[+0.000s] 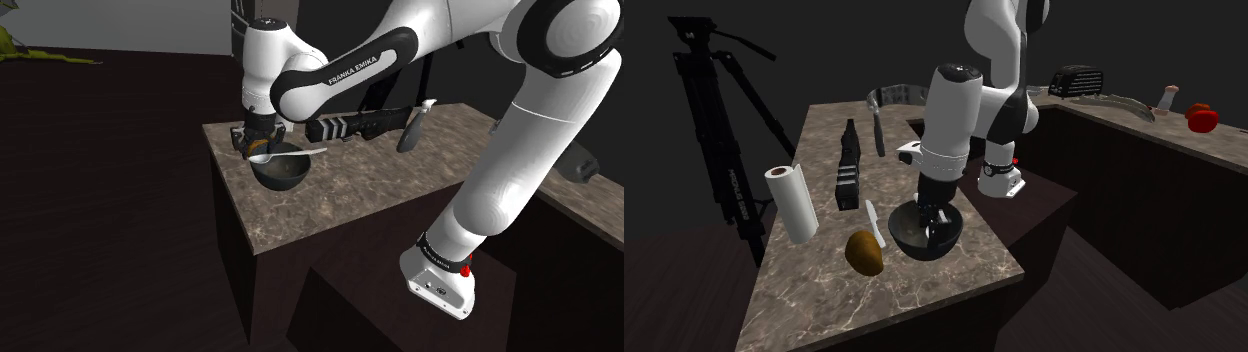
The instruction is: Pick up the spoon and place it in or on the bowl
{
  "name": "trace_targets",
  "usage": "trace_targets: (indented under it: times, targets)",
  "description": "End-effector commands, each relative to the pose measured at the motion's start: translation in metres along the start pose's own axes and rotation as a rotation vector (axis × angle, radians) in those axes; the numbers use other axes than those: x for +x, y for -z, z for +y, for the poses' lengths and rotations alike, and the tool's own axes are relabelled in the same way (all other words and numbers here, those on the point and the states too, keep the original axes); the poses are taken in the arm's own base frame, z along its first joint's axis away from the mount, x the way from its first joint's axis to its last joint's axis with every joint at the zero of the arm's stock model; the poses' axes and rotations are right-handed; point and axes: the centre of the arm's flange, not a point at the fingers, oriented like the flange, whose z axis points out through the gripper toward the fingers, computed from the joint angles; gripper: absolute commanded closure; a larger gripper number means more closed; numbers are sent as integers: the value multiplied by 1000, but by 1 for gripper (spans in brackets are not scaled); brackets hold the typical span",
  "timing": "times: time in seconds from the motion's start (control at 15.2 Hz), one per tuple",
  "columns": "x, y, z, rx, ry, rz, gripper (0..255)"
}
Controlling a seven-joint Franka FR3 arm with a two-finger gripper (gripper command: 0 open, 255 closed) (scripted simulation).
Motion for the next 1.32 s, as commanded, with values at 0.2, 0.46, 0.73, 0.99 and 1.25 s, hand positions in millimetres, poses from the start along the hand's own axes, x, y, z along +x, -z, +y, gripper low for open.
trace_targets:
  times: [0.2,0.46,0.73,0.99,1.25]
  targets:
    - [0,0,0,0,0,0,0]
    - [0,0,0,0,0,0,0]
    - [0,40,0,0,0,0,0]
    - [0,50,0,0,0,0,0]
    - [0,50,0,0,0,0,0]
